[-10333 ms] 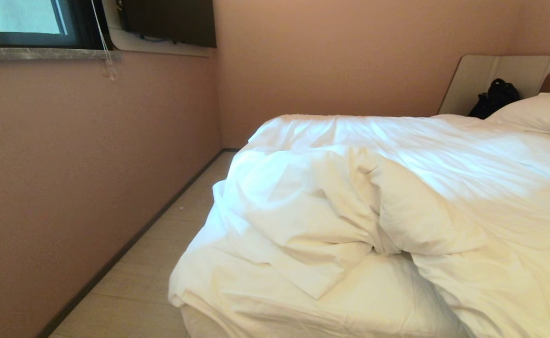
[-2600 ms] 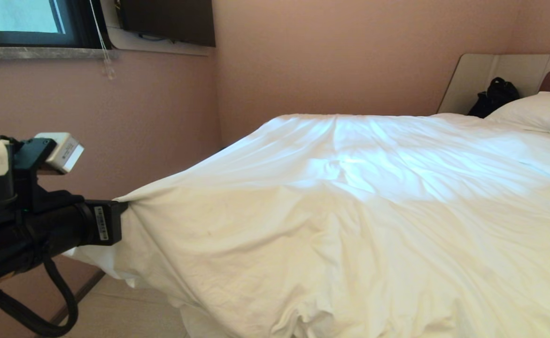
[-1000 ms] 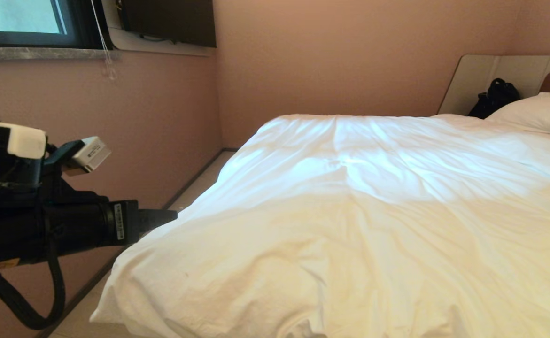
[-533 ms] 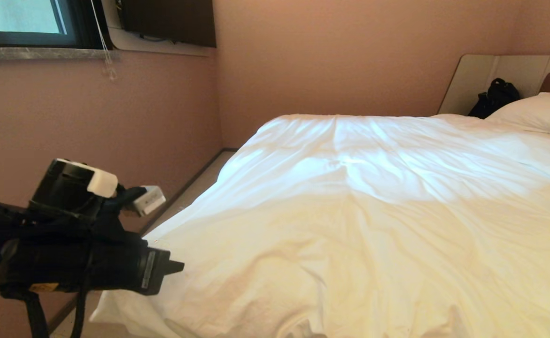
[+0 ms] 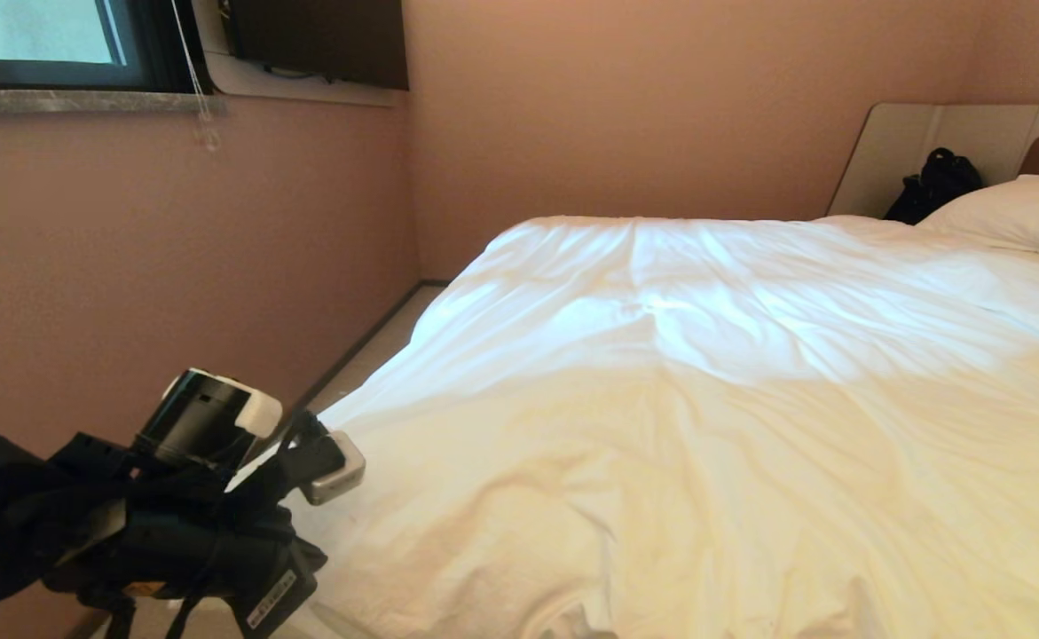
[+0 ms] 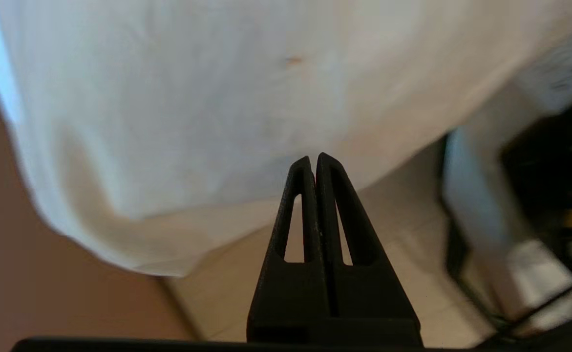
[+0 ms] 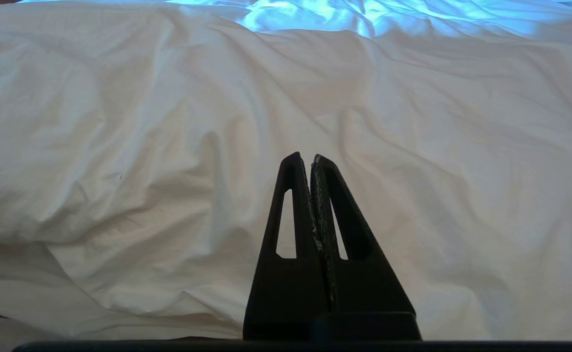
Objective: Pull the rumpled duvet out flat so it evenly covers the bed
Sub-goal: Flatten the corners of the folded blanket
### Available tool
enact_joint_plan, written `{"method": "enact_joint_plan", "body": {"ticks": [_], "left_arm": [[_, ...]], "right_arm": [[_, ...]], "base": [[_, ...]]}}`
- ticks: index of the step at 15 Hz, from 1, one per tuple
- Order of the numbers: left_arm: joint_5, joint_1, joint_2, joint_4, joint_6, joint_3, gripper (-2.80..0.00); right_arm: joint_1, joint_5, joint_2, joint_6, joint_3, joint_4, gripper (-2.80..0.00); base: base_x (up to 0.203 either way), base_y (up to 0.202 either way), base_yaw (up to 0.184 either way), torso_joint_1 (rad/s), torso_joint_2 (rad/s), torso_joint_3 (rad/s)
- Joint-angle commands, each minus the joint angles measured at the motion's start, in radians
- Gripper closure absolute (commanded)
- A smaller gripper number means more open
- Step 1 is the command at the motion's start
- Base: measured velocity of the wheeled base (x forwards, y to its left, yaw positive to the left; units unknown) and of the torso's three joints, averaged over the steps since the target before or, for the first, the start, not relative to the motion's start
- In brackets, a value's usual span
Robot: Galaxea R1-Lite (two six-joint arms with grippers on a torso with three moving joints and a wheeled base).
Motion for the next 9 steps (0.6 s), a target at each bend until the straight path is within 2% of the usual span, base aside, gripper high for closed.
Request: {"method": "enact_joint_plan", "body": {"ticks": [1, 5, 7, 9], "left_arm": [[0.049, -0.027, 0.029, -0.029, 0.016, 0.016, 0.0], [0.146, -0.185, 0.031, -0.194, 0.045, 0.144, 0.0], [0.164, -0.256, 0.029, -0.308, 0.047, 0.215, 0.0], [0.167, -0.302, -0.009, -0.346, 0.049, 0.262, 0.0]], "right_arm": [[0.0, 0.0, 0.001, 0.0, 0.0, 0.0, 0.0], [0.0, 0.0, 0.001, 0.0, 0.0, 0.001, 0.0], [0.0, 0.0, 0.001, 0.0, 0.0, 0.001, 0.0], [0.0, 0.0, 0.001, 0.0, 0.0, 0.001, 0.0]], "base": [[0.0, 0.0, 0.0, 0.0, 0.0, 0.0], [0.0, 0.0, 0.0, 0.0, 0.0, 0.0], [0.0, 0.0, 0.0, 0.0, 0.0, 0.0], [0.0, 0.0, 0.0, 0.0, 0.0, 0.0]]}}
